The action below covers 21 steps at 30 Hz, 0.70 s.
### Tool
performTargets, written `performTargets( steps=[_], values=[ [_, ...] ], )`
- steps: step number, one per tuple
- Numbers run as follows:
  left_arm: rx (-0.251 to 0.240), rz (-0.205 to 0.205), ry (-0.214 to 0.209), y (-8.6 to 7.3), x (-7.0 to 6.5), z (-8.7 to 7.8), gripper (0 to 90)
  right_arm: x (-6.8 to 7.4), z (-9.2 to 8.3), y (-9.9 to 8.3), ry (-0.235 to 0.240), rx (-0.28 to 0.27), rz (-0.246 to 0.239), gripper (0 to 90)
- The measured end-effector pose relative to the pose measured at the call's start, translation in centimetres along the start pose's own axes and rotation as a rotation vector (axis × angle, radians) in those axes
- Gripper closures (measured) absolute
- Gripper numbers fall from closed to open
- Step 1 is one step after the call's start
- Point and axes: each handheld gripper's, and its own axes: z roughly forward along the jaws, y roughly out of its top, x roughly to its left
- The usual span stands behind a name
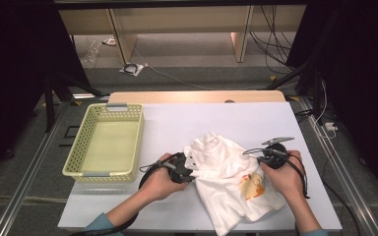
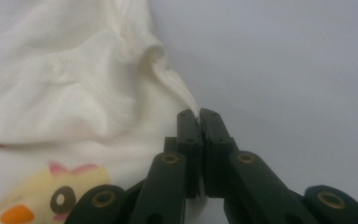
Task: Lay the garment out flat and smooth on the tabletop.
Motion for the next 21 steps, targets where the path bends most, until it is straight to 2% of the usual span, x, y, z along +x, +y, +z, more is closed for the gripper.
performTargets(
  steps=[2,3,5,7,9,10,11,13,15,17,18,20,21],
  values=[
    [-0.003,0.000,0.000,0.2,0.1,0.1,81.0,-0.6,-0.8,-0.6,-0.023,0.004,0.027,88.1],
    [-0.022,-0.013,0.001,0.6,0.0,0.5,80.8,-0.9,-1.1,-1.0,-0.033,0.015,0.039,88.0],
    [-0.021,0.001,0.008,1.0,0.0,0.8,80.3,-1.1,-1.6,-1.8,-0.052,0.042,0.052,88.0],
    [-0.026,-0.003,0.010,1.2,0.0,1.0,79.8,-1.1,-2.0,-2.5,-0.064,0.053,0.058,87.9],
    [-0.019,0.012,0.015,1.4,-0.1,1.1,78.7,-1.2,-2.0,-3.0,-0.039,0.092,0.048,87.1],
    [-0.021,0.014,0.017,1.4,-0.1,1.1,78.7,-1.2,-2.0,-3.0,-0.039,0.092,0.048,87.1],
    [-0.026,0.011,0.028,1.3,-0.1,0.9,75.2,-1.3,-1.9,-3.5,-0.008,0.095,0.035,82.0],
    [-0.039,0.001,0.046,1.0,-0.2,0.4,69.4,-1.3,-2.1,-3.8,0.011,0.076,0.032,73.5],
    [-0.047,-0.002,0.051,0.5,-0.3,-0.3,64.6,-1.5,-2.8,-4.1,0.013,0.046,0.046,71.4],
    [-0.050,-0.006,0.050,0.3,-0.3,-0.7,63.0,-1.6,-3.2,-4.3,0.008,0.040,0.050,71.1],
    [-0.052,-0.007,0.042,-0.2,-0.6,-1.3,62.8,-1.7,-4.0,-4.8,0.009,0.042,0.062,70.8],
    [-0.054,-0.012,0.026,-0.4,-0.9,-1.6,62.4,-1.6,-4.3,-5.2,0.014,0.056,0.061,70.7],
    [-0.053,-0.013,-0.019,-0.7,-1.6,-1.9,62.7,-1.4,-4.6,-6.0,0.028,0.083,0.054,70.7]
  ],
)
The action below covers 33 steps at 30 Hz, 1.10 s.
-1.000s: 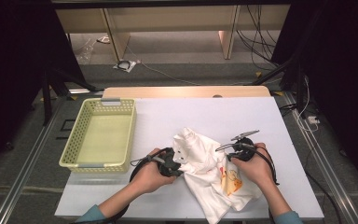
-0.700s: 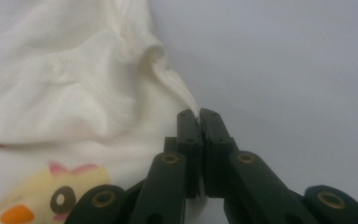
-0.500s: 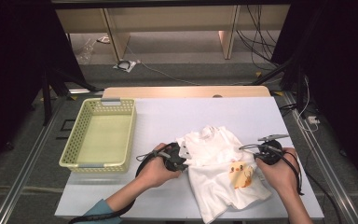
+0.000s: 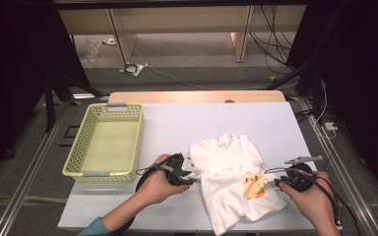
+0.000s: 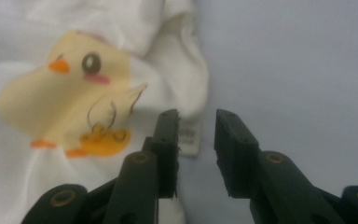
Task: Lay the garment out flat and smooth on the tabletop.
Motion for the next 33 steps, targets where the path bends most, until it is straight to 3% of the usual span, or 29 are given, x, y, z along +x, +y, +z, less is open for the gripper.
performTargets(
  steps=[1,4,5,9,15,18,24,26,29,30,31,32,33],
  values=[
    [0.000,0.000,0.000,0.0,0.0,0.0,62.6,0.2,-0.1,-0.5,0.011,0.011,-0.004,70.7],
    [0.013,0.021,-0.066,-0.1,-1.5,0.1,61.9,0.5,-0.1,-1.3,0.036,0.036,0.007,70.8],
    [0.020,0.036,-0.107,0.1,-2.4,0.5,61.0,0.8,0.0,-2.0,0.045,0.056,-0.002,70.8],
    [0.017,0.052,-0.167,1.0,-4.0,1.6,57.2,1.4,0.4,-2.7,0.068,0.069,-0.005,70.9],
    [0.012,0.097,-0.195,2.1,-6.0,2.9,50.0,1.5,0.5,-2.7,0.055,0.066,-0.017,73.3],
    [0.021,0.124,-0.215,2.7,-7.2,3.8,49.7,1.5,0.6,-2.6,0.025,0.041,-0.032,73.4],
    [0.028,0.149,-0.228,3.2,-8.2,4.6,49.8,1.6,0.9,-2.5,0.024,0.052,-0.042,76.4],
    [0.032,0.147,-0.223,3.3,-8.3,4.6,53.3,1.8,0.9,-2.5,0.023,0.057,-0.041,80.8],
    [0.041,0.152,-0.223,3.4,-8.5,4.6,66.1,1.9,1.0,-2.4,0.034,0.064,-0.052,86.9],
    [0.044,0.153,-0.225,3.4,-8.6,4.5,66.1,1.9,1.0,-2.4,0.034,0.064,-0.052,86.9],
    [0.046,0.148,-0.222,3.4,-8.6,4.5,75.4,2.0,1.0,-2.4,0.035,0.069,-0.044,88.3],
    [0.048,0.144,-0.221,3.4,-8.6,4.5,75.4,2.0,1.0,-2.4,0.035,0.069,-0.044,88.3],
    [0.050,0.128,-0.219,3.3,-8.5,4.4,87.4,1.9,0.9,-2.3,0.037,0.076,-0.035,88.6]
  ],
)
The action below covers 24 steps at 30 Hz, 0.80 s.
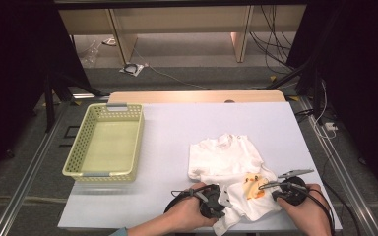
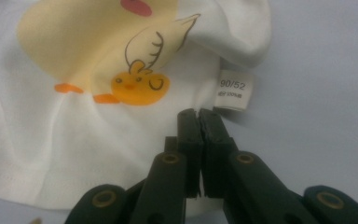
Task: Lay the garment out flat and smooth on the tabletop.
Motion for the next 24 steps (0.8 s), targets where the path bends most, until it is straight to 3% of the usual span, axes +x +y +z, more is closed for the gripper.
performTargets(
  steps=[5,8,18,24],
  values=[
    [-0.001,-0.028,-0.013,-0.4,0.3,-0.4,89.4,-0.2,-0.3,-0.1,0.008,0.015,0.001,88.9],
    [0.007,-0.040,-0.009,-1.3,0.9,-1.5,89.5,-0.1,-0.9,-0.5,0.012,0.037,0.007,89.0],
    [0.025,-0.040,-0.024,-3.3,1.1,-3.9,89.5,1.5,-2.2,-2.2,0.043,0.154,-0.048,88.9],
    [0.016,-0.027,-0.063,-3.6,0.6,-4.8,89.2,2.1,-3.0,-2.9,0.069,0.222,-0.062,88.8]
  ],
)
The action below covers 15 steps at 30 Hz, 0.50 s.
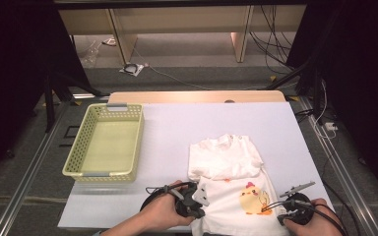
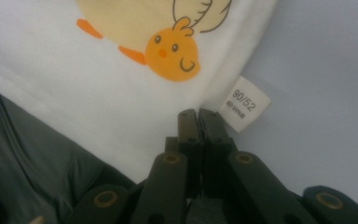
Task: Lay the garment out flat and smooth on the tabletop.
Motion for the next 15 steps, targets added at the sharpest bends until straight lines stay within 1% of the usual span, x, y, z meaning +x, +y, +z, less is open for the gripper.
performTargets(
  steps=[1,2,3,4,5,6,7,8,9,10,11,12,13,14,15],
  values=[
    [-0.003,0.001,-0.004,0.0,-0.1,-0.1,89.2,0.0,0.0,0.0,0.000,0.000,0.000,88.8],
    [-0.019,0.007,-0.010,0.1,-0.1,-0.3,87.6,0.0,-0.2,0.0,0.012,0.006,-0.008,88.2],
    [-0.019,0.007,-0.010,0.1,-0.1,-0.3,82.9,0.0,-0.2,0.0,0.012,0.006,-0.008,88.2],
    [-0.039,-0.003,0.017,0.2,0.2,-0.7,78.3,-0.1,-0.5,0.1,0.019,-0.012,-0.007,85.2],
    [-0.039,-0.003,0.017,0.2,0.2,-0.7,74.7,-0.1,-0.5,0.1,0.019,-0.012,-0.007,85.2],
    [-0.076,-0.044,0.030,0.2,0.8,-1.4,69.1,-0.5,-1.0,0.4,0.001,-0.058,0.003,81.0],
    [-0.076,-0.044,0.030,0.2,0.8,-1.4,64.1,-0.5,-1.0,0.4,0.001,-0.058,0.003,81.0],
    [-0.092,-0.057,0.044,0.1,1.2,-1.8,64.1,-0.8,-1.2,0.6,-0.009,-0.090,0.008,79.0],
    [-0.115,-0.076,0.091,0.0,2.2,-2.6,59.9,-1.3,-1.7,1.1,-0.024,-0.146,0.024,76.8],
    [-0.124,-0.089,0.126,-0.1,2.8,-2.9,57.5,-1.6,-1.9,1.4,-0.032,-0.169,0.034,75.5],
    [-0.124,-0.089,0.126,-0.1,2.8,-2.9,55.8,-1.6,-1.9,1.4,-0.032,-0.169,0.034,75.5],
    [-0.125,-0.100,0.167,-0.3,3.5,-3.1,55.8,-1.9,-1.9,1.8,-0.040,-0.191,0.035,74.1],
    [-0.129,-0.123,0.204,-0.6,4.4,-3.2,54.5,-2.2,-1.9,2.3,-0.047,-0.213,0.037,73.4],
    [-0.127,-0.153,0.238,-0.9,5.4,-3.2,53.9,-2.7,-1.9,3.4,-0.057,-0.250,0.047,72.9],
    [-0.117,-0.176,0.281,-1.2,6.4,-3.2,53.9,-2.7,-1.9,3.4,-0.057,-0.250,0.047,72.9]
  ],
)
